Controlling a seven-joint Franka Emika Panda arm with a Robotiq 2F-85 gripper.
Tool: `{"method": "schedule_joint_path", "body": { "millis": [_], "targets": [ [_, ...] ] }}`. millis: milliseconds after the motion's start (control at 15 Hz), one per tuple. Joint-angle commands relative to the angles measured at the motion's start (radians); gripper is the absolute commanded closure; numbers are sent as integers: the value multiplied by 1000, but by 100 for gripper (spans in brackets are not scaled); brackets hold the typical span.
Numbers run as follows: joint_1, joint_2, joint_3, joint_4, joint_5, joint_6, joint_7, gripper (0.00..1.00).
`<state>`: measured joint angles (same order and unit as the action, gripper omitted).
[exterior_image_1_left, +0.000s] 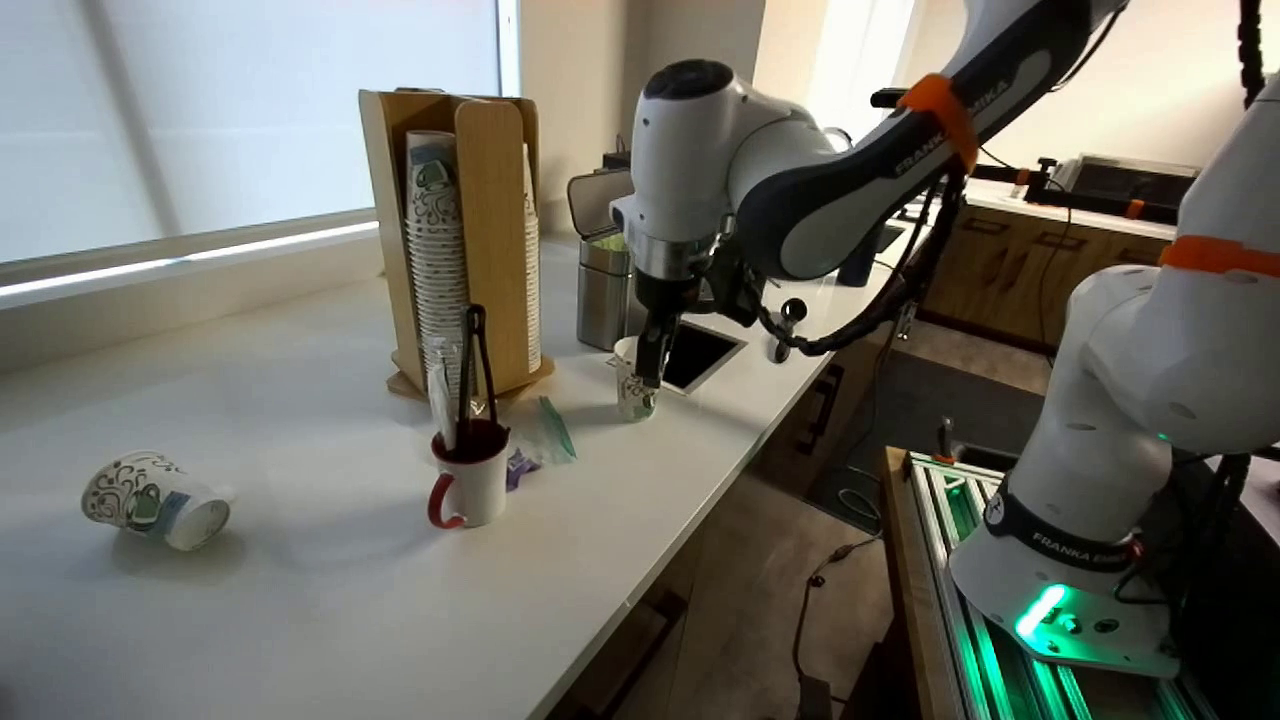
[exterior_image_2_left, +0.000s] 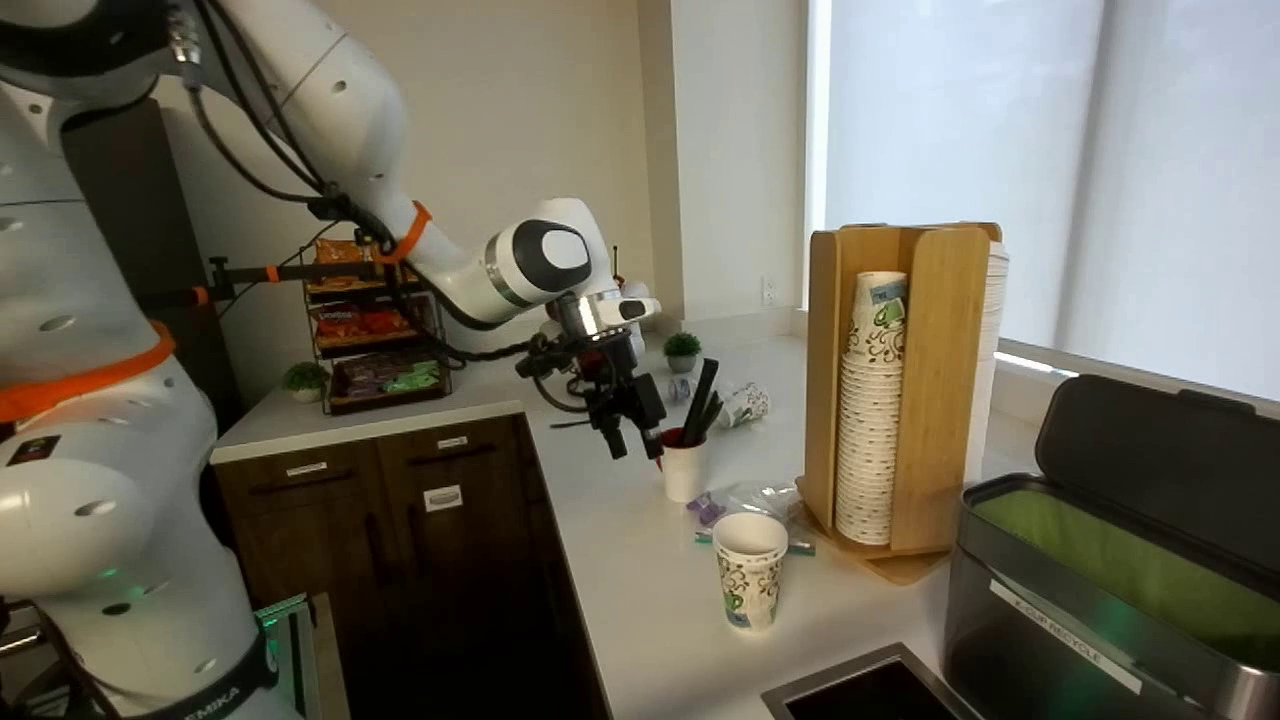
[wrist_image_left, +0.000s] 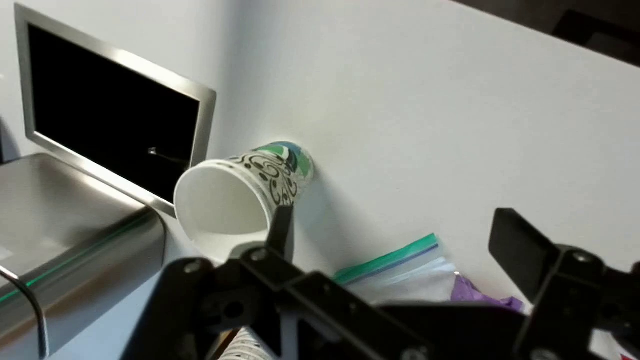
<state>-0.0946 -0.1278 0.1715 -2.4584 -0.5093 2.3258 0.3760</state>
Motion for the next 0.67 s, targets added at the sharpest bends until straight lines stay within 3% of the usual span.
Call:
{"method": "schedule_joint_path", "body": {
  "millis": [0,133,200,600],
  "targets": [
    [31,196,-31,135,-179,-27,71,0],
    [57,216,-63,163,-34,-34,-21,0],
    [67,180,-78,114,-94,-3,22,0],
    [88,248,-100,172,-66,12,-9,0]
  ]
}}
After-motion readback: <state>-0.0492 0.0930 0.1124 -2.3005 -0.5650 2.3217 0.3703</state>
